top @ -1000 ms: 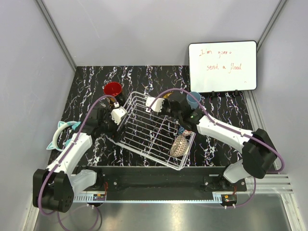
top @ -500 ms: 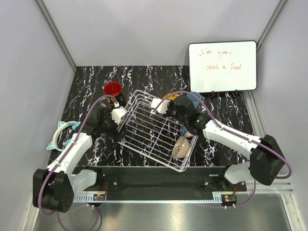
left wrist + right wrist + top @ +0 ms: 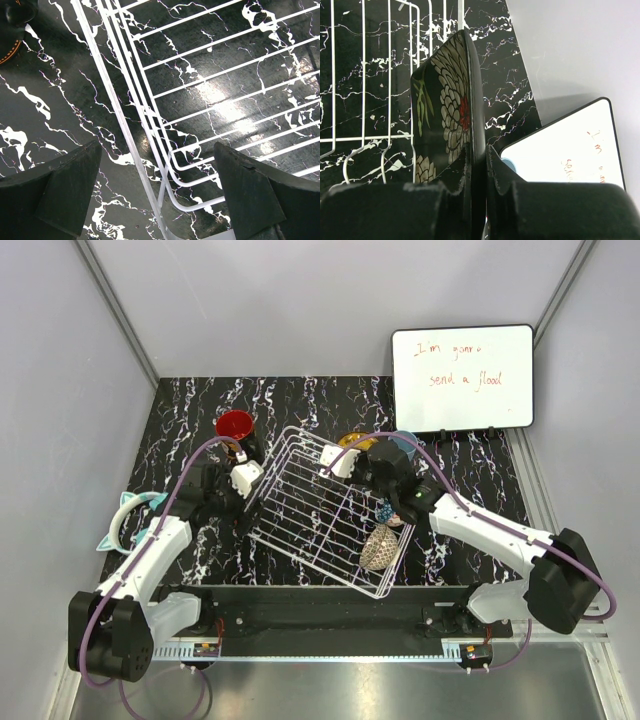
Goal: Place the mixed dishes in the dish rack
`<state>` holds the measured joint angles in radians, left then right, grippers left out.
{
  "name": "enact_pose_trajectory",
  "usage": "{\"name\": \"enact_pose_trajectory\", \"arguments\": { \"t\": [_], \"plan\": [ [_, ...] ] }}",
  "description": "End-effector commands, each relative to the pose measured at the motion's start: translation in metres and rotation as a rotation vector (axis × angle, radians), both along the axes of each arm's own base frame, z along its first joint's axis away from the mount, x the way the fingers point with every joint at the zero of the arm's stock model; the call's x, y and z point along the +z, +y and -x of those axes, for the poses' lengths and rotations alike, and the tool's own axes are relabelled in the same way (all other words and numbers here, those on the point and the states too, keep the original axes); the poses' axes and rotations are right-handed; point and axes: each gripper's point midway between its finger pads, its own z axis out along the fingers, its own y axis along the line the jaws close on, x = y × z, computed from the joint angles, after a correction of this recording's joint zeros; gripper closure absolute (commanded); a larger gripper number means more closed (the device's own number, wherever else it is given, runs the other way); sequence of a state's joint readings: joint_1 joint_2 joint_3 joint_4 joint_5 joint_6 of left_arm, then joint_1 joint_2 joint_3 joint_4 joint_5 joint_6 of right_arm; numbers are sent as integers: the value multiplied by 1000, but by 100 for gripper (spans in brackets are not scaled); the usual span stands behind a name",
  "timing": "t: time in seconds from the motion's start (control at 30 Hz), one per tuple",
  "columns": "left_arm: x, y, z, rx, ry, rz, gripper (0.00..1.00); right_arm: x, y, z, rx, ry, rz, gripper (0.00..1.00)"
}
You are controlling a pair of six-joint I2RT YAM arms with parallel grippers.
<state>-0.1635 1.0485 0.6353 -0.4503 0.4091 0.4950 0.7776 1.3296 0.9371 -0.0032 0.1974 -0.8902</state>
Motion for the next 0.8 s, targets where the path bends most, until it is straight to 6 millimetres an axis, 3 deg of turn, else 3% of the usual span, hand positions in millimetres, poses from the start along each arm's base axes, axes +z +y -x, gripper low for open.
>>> {"name": "enact_pose_trajectory", "arguments": {
  "t": [0.0, 0.27, 0.77],
  "plan": [
    [12, -3, -1, -12, -21, 19, 1, -6, -42, -11, -184, -10, 50, 82],
    [15, -3, -5, -13, -22, 18, 1, -5, -50, -11, -234, -10, 35, 54],
    [19, -4, -10, -15, -24, 24, 1, 17, -63, 1, -309, 17, -60, 29]
  ]
}}
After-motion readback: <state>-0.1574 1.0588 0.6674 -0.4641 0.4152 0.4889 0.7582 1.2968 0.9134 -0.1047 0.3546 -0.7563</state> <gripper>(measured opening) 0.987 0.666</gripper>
